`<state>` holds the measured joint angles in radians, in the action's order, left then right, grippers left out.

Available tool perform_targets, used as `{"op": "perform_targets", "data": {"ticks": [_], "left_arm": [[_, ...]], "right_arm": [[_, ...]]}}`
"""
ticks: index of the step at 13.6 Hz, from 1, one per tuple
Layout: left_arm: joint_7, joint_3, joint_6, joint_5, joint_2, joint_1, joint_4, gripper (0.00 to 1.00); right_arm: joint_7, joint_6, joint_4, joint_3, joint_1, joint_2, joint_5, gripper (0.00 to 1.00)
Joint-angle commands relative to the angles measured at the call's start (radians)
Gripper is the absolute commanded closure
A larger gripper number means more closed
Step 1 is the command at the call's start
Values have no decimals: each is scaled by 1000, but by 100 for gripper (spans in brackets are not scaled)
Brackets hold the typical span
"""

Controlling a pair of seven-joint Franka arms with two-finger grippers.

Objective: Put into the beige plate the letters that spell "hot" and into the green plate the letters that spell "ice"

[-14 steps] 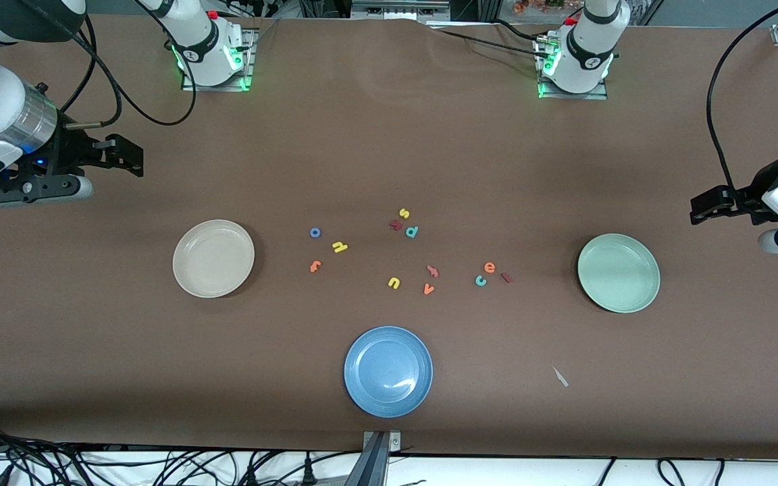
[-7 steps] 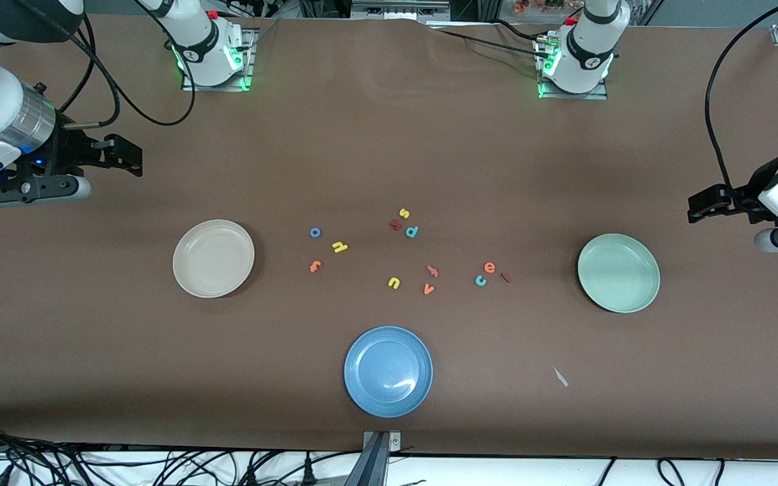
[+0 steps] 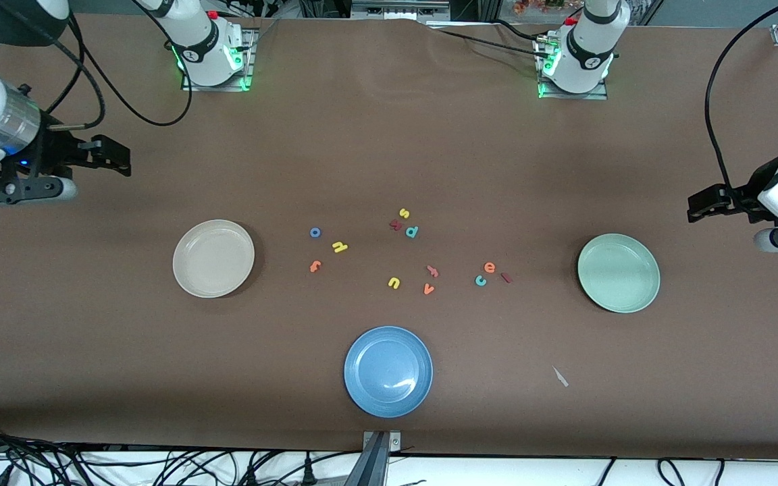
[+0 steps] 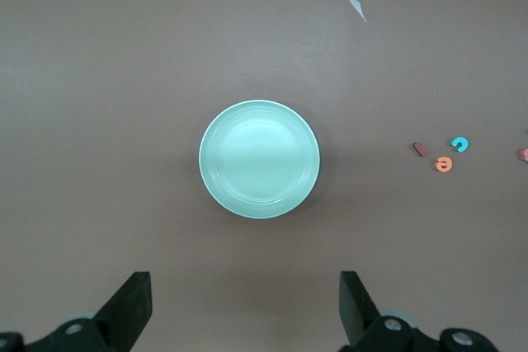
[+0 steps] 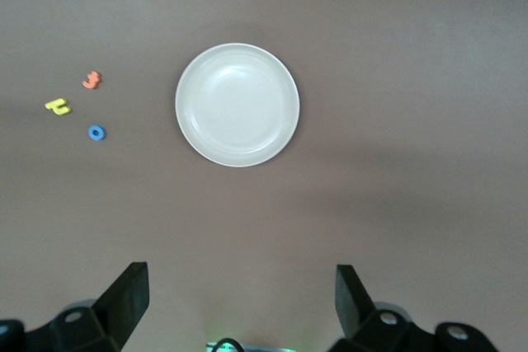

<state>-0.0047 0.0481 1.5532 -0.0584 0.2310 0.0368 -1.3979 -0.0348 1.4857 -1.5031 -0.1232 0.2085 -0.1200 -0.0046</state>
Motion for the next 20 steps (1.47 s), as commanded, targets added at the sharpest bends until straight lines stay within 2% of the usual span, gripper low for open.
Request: {"op": "perform_targets", "data": {"ticks": [1, 8, 20], "left_arm": [[26, 4, -2, 34, -13, 11, -15, 0], [28, 4, -12, 34, -10, 11, -16, 0], [29, 4, -15, 35, -4, 14, -24, 0]], "right_arm": [[-57, -28, 18, -32, -8, -4, 20, 0], [-42, -77, 20, -24, 3, 9, 41, 0], [-43, -77, 15, -26, 0, -14, 78, 0]]}}
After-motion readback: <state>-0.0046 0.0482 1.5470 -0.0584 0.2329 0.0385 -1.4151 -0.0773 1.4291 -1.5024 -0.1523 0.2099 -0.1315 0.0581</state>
